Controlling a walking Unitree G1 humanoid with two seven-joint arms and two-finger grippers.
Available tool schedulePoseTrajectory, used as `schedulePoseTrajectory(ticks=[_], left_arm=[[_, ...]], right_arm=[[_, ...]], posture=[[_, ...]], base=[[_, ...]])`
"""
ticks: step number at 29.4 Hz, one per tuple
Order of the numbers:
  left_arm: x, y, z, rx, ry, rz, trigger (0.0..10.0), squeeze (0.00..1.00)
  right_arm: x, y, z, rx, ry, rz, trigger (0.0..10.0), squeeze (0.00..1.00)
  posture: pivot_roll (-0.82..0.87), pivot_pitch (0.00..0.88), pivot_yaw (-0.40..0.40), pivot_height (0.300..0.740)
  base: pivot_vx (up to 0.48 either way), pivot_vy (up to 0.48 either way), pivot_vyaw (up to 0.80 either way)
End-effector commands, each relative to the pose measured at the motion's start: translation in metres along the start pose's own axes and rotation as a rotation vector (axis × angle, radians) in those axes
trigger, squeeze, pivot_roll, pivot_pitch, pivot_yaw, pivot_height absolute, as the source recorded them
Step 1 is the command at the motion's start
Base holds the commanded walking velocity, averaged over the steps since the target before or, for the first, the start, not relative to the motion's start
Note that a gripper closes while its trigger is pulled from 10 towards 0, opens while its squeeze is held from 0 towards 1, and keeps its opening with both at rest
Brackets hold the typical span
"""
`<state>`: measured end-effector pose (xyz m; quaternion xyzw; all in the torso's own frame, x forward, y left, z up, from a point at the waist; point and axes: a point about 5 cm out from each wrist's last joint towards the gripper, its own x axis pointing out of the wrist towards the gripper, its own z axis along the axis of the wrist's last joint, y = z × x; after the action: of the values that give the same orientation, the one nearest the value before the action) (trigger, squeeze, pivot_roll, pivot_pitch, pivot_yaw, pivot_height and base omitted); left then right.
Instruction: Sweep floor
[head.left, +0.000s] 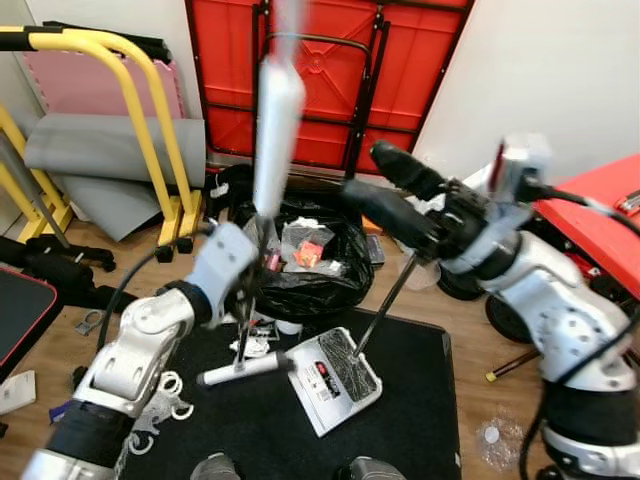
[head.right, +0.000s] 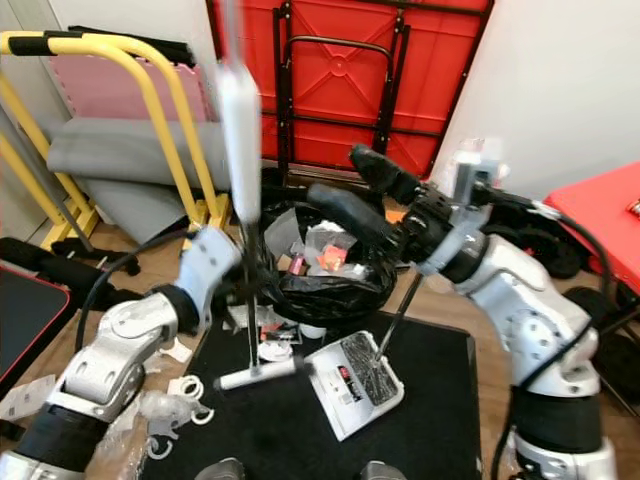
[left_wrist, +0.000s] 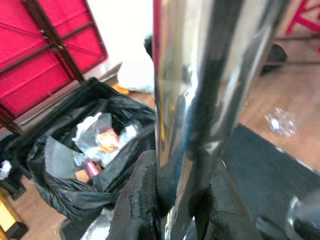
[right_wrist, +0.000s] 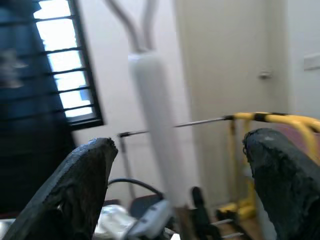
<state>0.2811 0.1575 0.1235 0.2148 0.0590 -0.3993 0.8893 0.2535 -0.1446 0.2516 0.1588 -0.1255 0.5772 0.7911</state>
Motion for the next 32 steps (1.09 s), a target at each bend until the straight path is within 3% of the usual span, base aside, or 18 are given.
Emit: schedulePoseTrajectory(ticks=[1, 11, 14, 22, 32], left_arm=[[-0.001, 0.005, 0.009, 0.083, -0.018, -0.03, 10.0, 0.0], [0.005, 0.009, 0.017, 0.153, -0.021, -0.106, 10.0, 0.0], [0.006, 0.0, 0.021, 0.19, -0.031, -0.218, 10.0, 0.0], [0.008, -0.005, 0.023, 0.246, -0.004, -0.3, 10.0, 0.0], [0.011, -0.011, 0.026, 0.288, 0.014, -0.391, 10.0, 0.0]], right_arm=[[0.0, 0.002, 0.003, 0.012, 0.016, 0.045, 10.0, 0.0], [0.0, -0.001, 0.01, 0.013, 0.06, 0.092, 10.0, 0.0], [0.007, 0.0, 0.003, 0.019, 0.117, 0.129, 10.0, 0.0], [0.02, 0.003, -0.002, 0.014, 0.147, 0.173, 10.0, 0.0], [0.033, -0.002, -0.016, -0.076, 0.294, 0.158, 10.0, 0.0]], posture=[[-0.11, 0.0, -0.102, 0.74], [-0.11, 0.002, -0.104, 0.74], [-0.11, 0.014, -0.103, 0.74], [-0.11, 0.029, -0.107, 0.74], [-0.11, 0.037, -0.108, 0.74]], base=[[0.0, 0.0, 0.0], [0.0, 0.0, 0.0], [0.46, 0.0, 0.0], [0.048, 0.0, 0.0], [0.0, 0.0, 0.0]])
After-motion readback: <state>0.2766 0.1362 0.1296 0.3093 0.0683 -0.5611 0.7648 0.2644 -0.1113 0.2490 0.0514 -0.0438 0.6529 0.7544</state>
